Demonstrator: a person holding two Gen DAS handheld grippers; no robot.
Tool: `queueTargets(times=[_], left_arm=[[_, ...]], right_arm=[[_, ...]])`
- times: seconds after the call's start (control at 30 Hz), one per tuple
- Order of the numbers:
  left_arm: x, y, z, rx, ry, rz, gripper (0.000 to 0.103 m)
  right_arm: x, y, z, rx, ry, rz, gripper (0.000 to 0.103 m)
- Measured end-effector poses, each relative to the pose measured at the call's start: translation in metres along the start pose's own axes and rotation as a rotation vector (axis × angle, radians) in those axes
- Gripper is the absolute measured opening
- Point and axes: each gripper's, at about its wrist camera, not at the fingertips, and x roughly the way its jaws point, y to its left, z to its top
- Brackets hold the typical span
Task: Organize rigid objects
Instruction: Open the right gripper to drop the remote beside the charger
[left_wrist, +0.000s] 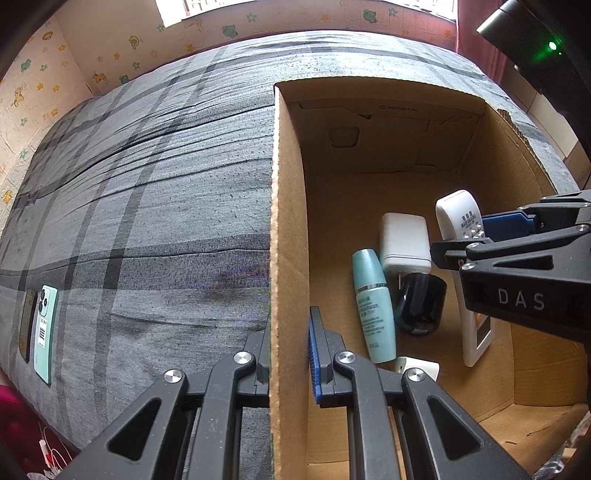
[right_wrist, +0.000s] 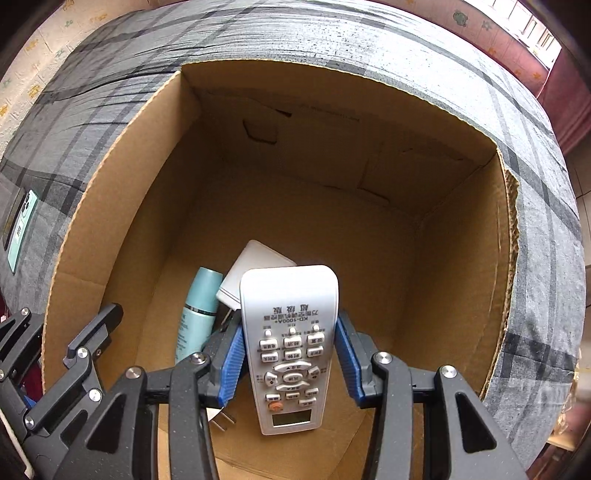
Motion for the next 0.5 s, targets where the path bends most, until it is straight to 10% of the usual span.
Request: queueTargets(times=[0.27,0.5], left_arm=[[0.0,0.001,0.001,-0.001,0.0,-0.004,0.015],[0.0,0.002,0.001,-0.003,0.0,-0.001,0.015]], right_arm=[[0.001,0.0,0.005,-0.009,-0.005,0.004,0.052],[-0.022,0.002,-0.002,-0.038,-0.079,-0.031,0.083]])
